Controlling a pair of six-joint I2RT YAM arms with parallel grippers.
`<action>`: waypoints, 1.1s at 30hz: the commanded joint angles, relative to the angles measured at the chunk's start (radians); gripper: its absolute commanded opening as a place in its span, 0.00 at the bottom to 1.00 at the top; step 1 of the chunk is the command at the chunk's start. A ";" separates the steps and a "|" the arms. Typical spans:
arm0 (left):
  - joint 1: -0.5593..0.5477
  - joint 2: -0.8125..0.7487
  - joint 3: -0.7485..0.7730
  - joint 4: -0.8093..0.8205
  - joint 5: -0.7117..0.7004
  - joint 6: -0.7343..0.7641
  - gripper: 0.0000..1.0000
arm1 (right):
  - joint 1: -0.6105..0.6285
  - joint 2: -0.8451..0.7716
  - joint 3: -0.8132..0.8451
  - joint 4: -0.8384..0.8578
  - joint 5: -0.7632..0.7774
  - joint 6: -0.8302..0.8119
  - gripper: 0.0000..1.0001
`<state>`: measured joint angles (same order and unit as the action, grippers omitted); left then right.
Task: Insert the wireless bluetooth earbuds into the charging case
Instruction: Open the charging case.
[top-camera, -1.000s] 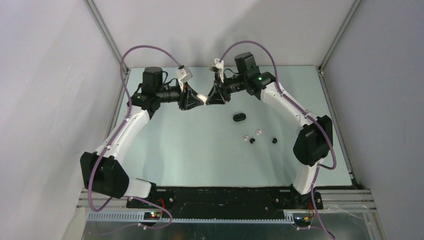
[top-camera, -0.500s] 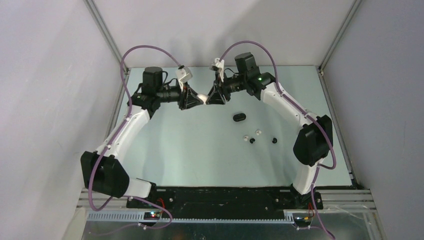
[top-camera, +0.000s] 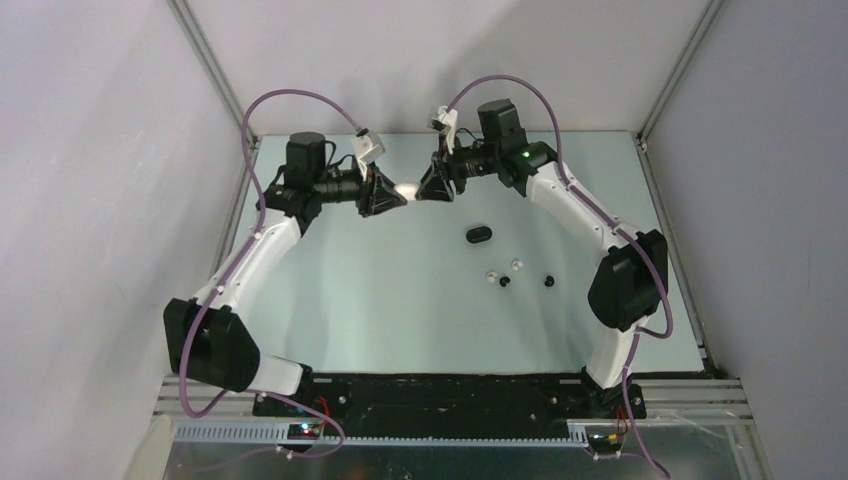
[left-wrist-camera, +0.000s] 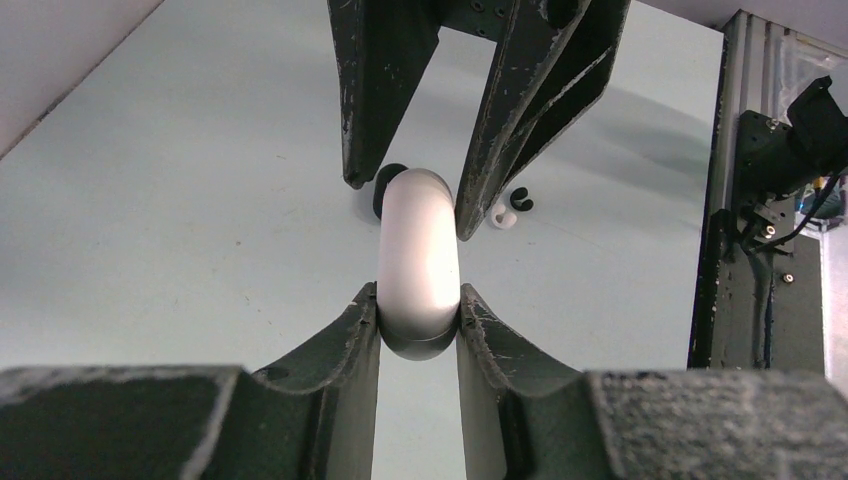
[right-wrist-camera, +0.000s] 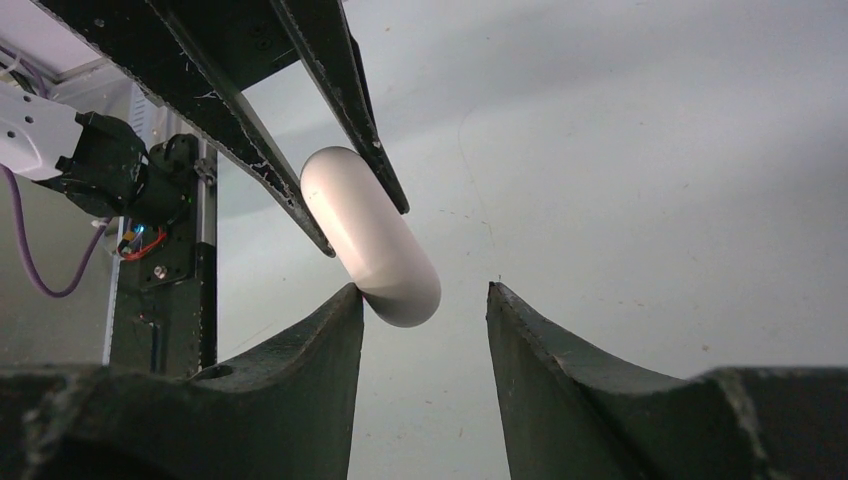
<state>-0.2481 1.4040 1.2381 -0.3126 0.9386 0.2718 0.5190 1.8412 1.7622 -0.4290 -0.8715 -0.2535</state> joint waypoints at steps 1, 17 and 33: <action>-0.004 -0.006 0.040 -0.028 0.070 0.003 0.00 | -0.018 0.004 0.049 0.084 0.024 0.013 0.53; -0.005 0.006 0.045 -0.029 0.077 -0.009 0.00 | -0.026 0.022 0.074 0.164 -0.008 0.131 0.59; -0.003 0.010 0.051 -0.029 0.071 -0.029 0.00 | -0.027 0.028 0.064 0.173 -0.064 0.149 0.53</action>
<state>-0.2504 1.4216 1.2518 -0.3473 0.9737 0.2684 0.4950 1.8595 1.7939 -0.2901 -0.9104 -0.0998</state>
